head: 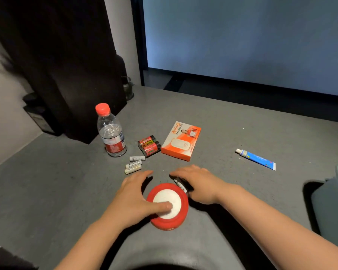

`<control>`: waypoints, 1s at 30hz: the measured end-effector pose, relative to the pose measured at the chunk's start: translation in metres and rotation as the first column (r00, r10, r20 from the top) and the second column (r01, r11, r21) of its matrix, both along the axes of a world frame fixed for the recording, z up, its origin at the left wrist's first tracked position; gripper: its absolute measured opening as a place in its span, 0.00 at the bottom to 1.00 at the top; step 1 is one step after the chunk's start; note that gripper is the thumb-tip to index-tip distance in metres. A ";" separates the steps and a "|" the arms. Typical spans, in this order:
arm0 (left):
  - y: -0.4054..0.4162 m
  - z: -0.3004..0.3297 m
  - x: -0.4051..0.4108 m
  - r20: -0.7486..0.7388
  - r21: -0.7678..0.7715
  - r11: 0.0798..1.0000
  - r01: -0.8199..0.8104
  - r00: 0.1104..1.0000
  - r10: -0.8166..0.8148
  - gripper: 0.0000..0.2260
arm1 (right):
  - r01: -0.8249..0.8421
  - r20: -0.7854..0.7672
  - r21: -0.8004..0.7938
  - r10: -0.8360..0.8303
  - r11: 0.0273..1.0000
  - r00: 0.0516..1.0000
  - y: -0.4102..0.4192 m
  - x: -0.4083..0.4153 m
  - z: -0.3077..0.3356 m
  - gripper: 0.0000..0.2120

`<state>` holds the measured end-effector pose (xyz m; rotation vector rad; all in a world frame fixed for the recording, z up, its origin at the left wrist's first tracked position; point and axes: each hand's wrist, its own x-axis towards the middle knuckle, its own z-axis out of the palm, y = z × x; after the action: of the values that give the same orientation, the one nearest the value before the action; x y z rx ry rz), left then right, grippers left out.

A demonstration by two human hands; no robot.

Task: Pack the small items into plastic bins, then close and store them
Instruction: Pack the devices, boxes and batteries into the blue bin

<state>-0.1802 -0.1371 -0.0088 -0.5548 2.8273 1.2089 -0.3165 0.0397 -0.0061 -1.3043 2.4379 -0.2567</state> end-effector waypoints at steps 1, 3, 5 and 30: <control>0.007 -0.003 0.000 0.004 -0.038 0.998 0.043 0.999 -0.043 0.51 | -0.006 -0.028 0.006 0.006 1.000 1.000 -0.003 -0.001 -0.001 0.28; 0.025 -0.011 0.003 -0.015 -0.101 0.990 0.099 0.995 -0.101 0.53 | 0.005 -0.076 0.005 -0.005 1.000 0.997 -0.005 0.000 -0.004 0.25; 0.040 -0.019 0.007 -0.064 -0.123 0.988 0.096 0.992 -0.104 0.52 | 0.038 -0.128 0.007 -0.037 0.999 0.991 -0.002 0.004 -0.004 0.24; 0.305 0.110 -0.035 -0.539 -0.046 0.862 0.505 0.714 -0.447 0.41 | 0.754 -0.058 -0.545 -0.914 0.365 0.401 0.368 0.112 0.115 0.22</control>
<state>-0.2156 0.1682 0.1012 0.6077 2.9737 1.5551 -0.2042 0.4082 0.1085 0.0605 3.3198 -0.9719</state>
